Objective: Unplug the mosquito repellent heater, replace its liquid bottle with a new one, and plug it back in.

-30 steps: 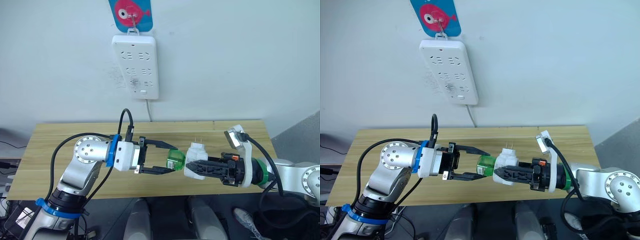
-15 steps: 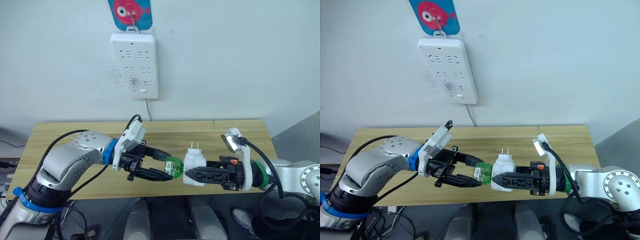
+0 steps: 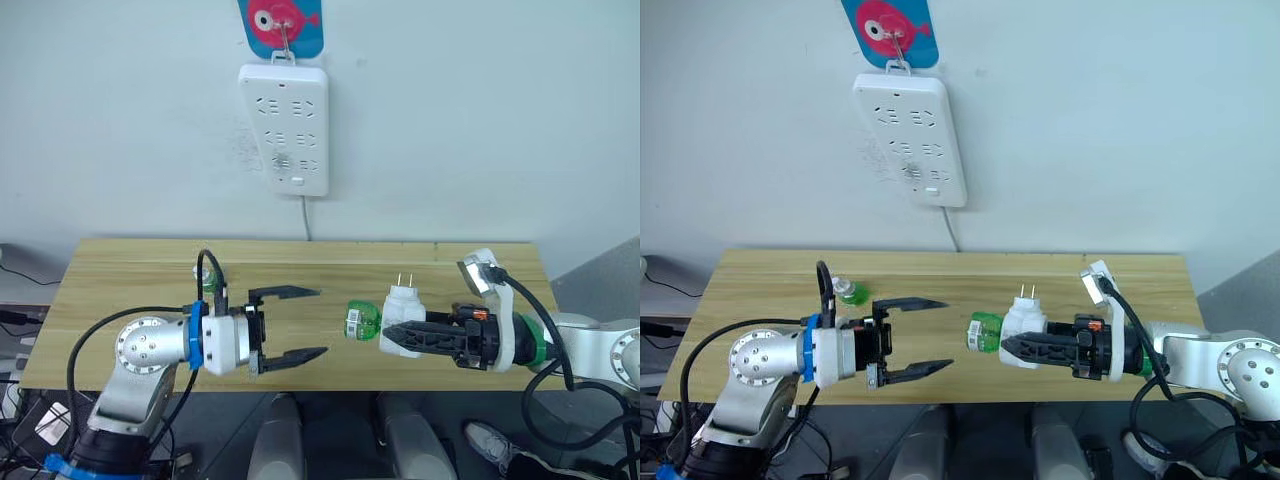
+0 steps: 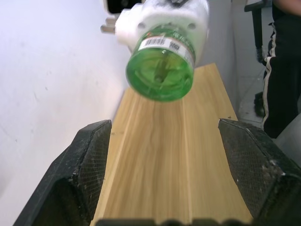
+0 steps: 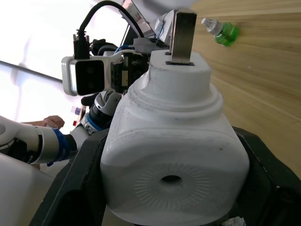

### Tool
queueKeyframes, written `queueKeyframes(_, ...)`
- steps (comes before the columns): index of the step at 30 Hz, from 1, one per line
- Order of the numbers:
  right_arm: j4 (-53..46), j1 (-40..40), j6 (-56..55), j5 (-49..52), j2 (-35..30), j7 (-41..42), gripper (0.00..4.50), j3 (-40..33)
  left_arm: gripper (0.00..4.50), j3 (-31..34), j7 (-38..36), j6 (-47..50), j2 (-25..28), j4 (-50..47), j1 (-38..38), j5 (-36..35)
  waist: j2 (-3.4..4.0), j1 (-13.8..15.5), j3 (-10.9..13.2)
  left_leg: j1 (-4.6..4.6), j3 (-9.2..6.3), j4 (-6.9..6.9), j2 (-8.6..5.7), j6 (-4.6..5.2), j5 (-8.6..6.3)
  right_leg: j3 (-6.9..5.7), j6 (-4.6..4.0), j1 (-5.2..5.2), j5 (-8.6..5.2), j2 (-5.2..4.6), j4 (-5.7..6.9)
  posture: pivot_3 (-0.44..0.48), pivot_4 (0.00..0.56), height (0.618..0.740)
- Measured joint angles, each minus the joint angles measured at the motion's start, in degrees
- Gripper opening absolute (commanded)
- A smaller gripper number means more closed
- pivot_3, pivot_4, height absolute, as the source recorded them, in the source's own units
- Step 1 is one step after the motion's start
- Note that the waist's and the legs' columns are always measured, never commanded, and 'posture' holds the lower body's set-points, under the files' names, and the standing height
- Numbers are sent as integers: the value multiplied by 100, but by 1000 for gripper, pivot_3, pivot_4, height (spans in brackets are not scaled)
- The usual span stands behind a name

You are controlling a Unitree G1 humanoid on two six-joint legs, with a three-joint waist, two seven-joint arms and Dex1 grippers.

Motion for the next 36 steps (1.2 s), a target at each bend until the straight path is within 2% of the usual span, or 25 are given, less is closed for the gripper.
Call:
queueKeyframes(16,54,-433,319,-140,238,163,3070,232,3890,-611,137,48,-74,-208,-395,43,0,-13,1,2,-1,2,-1,0,0,0,3,2,2,1,4,33,300,740)
queueKeyframes(19,68,-433,345,-140,239,163,3070,230,3336,-636,104,36,-78,-208,-475,10,0,-13,1,2,-1,2,-1,0,0,0,3,2,2,1,5,29,302,740)
queueKeyframes(22,103,-445,340,-137,239,164,3070,224,2404,-721,18,80,-71,-218,-466,-70,0,-14,1,2,-1,2,-1,1,0,0,3,2,3,1,5,30,301,740)
queueKeyframes(23,107,-448,345,-137,239,163,3070,224,2262,-726,16,99,-68,-221,-462,-76,0,-14,1,2,-1,2,-1,1,0,-1,3,2,2,2,5,31,303,740)
queueKeyframes(28,97,-451,404,-133,277,176,3070,253,2262,-737,-38,627,216,-516,-409,-344,0,-15,3,3,-3,2,-1,1,0,-1,3,2,2,2,10,33,303,740)
queueKeyframes(29,92,-451,415,-133,290,181,3070,263,2262,-737,-47,799,295,-594,-409,-428,1,-15,3,3,-3,2,-1,1,0,-1,3,2,2,2,11,38,304,740)
queueKeyframes(31,88,-452,441,-203,295,206,3070,290,2262,-839,101,1957,693,-919,-488,-1009,-7,-21,10,4,-9,5,0,1,0,-4,4,1,2,3,20,43,303,740)
queueKeyframes(32,88,-478,444,-276,297,238,3069,293,2262,-950,301,3040,1081,-1105,-672,-1731,-17,-15,24,6,-14,7,0,1,0,-7,4,1,1,3,35,43,303,740)
queueKeyframes(33,70,-552,446,-351,316,283,3069,330,2262,-985,542,4374,1553,-1279,-1006,-2776,-17,-14,38,5,-27,8,1,1,1,-15,20,-1,-9,5,39,43,303,740)
queueKeyframes(34,50,-595,453,-365,324,341,3069,339,2262,-937,709,5294,1806,-1352,-1272,-3524,-11,-17,41,6,-22,8,0,1,1,-12,29,-1,-14,4,39,43,303,740)
queueKeyframes(36,44,-601,458,-365,322,417,3069,332,2262,-836,907,6120,1877,-1357,-1476,-4179,-6,-31,43,12,-7,7,-5,1,1,-2,31,3,-15,1,36,38,303,740)
